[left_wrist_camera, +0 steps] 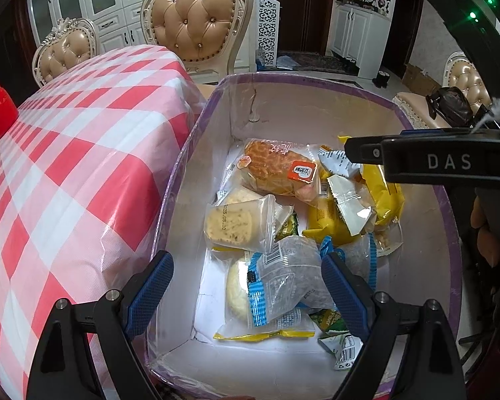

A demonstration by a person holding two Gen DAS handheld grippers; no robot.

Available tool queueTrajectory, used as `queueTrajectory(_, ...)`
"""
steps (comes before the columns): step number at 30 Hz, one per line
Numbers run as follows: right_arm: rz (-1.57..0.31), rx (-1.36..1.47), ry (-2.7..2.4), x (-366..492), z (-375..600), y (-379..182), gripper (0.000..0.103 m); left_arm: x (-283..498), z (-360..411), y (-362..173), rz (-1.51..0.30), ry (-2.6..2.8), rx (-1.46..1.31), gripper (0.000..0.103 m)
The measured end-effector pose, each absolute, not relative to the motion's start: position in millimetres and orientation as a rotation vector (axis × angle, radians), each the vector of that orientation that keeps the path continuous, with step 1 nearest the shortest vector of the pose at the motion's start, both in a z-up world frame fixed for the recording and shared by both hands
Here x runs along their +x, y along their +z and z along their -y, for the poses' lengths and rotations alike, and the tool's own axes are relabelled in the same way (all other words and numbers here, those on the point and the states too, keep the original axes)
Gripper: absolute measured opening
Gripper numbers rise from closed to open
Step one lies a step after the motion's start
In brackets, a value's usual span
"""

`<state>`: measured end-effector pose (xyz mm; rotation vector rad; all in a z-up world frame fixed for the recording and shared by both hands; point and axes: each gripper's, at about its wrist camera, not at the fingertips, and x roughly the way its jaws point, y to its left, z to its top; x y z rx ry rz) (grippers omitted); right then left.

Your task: Organize snacks

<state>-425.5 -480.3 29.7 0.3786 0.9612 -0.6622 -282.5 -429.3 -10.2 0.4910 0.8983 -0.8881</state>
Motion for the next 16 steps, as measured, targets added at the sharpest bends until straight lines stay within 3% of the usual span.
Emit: queueTrajectory(16, -0.962, 0.379, -0.661, -425.9, 480.3, 29.5, 0.085, -284.0, 429.4, -10.0, -0.887, -0.884, 0.501, 0.091)
